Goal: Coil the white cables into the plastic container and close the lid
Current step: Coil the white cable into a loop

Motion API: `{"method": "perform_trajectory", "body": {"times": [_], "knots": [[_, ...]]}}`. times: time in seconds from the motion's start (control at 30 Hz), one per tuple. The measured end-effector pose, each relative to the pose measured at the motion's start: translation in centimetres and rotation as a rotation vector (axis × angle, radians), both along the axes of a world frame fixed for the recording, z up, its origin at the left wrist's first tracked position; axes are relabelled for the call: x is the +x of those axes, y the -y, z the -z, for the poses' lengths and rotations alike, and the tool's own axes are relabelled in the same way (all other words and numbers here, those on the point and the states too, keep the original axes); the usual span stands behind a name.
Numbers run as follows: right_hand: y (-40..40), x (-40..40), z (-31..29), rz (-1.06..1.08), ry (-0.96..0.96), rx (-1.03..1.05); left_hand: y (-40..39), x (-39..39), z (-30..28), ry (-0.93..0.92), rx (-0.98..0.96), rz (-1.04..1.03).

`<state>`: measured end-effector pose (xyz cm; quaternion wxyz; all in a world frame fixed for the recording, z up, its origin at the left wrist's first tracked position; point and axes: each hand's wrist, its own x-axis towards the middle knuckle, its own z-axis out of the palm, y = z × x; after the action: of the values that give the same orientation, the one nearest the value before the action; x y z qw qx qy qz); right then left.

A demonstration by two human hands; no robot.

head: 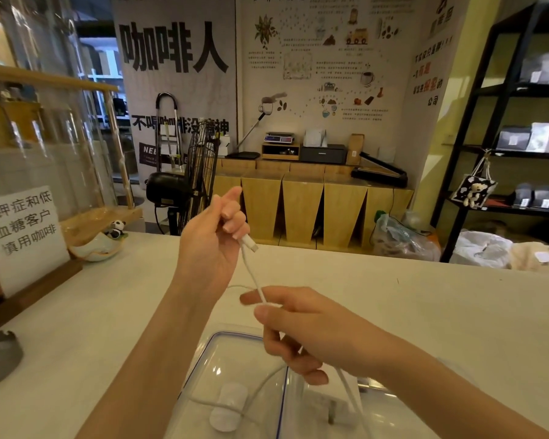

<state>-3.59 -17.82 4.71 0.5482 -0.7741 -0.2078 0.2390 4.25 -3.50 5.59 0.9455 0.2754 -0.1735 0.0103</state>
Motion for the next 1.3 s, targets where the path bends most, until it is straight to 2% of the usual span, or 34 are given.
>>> {"method": "perform_trajectory", "body": {"times": [0.13, 0.27, 0.37, 0.47, 0.53, 0.7, 0.83, 0.9, 1.0, 1.17, 1.3], "knots": [[0.8, -0.4, -1.1, 0.004, 0.051, -0.089, 0.0, 0.2, 0.6, 0.075, 0.389, -0.251], [1.8, -0.1, -2.8, -0.008, 0.162, -0.164, 0.9, -0.5, 1.1, 0.31, 0.847, -0.414], [2.4, 0.0, -4.1, -0.017, 0.269, -0.185, 1.5, -1.2, 1.2, 0.434, 1.1, -0.328], [3.4, 0.5, -5.5, 0.062, 0.338, -0.117, 1.3, -1.6, 0.9, 0.439, 1.196, -0.043], [4.1, 1.1, -6.1, 0.119, 0.386, -0.028, 0.6, -1.8, 0.5, 0.404, 1.097, 0.204], [4.4, 2.5, -5.4, 0.173, 0.417, 0.176, -0.3, -1.8, -0.2, 0.343, 0.703, 0.799], [3.3, 2.9, -3.5, 0.163, 0.293, 0.356, -0.2, -1.7, -0.5, 0.161, 0.281, 1.043], [2.6, 2.8, -2.6, 0.174, 0.218, 0.419, 0.0, -1.8, -0.6, 0.073, 0.088, 1.037], [1.8, 2.3, -1.8, 0.209, 0.145, 0.387, 0.4, -2.0, -0.6, 0.005, -0.052, 0.928], [1.7, 1.1, -1.3, 0.23, 0.18, 0.126, 0.5, -1.1, 0.0, -0.064, -0.143, 0.724], [2.0, 0.0, -1.0, 0.221, 0.204, -0.084, 0.3, -0.4, 0.5, -0.006, -0.23, 0.672]]}}
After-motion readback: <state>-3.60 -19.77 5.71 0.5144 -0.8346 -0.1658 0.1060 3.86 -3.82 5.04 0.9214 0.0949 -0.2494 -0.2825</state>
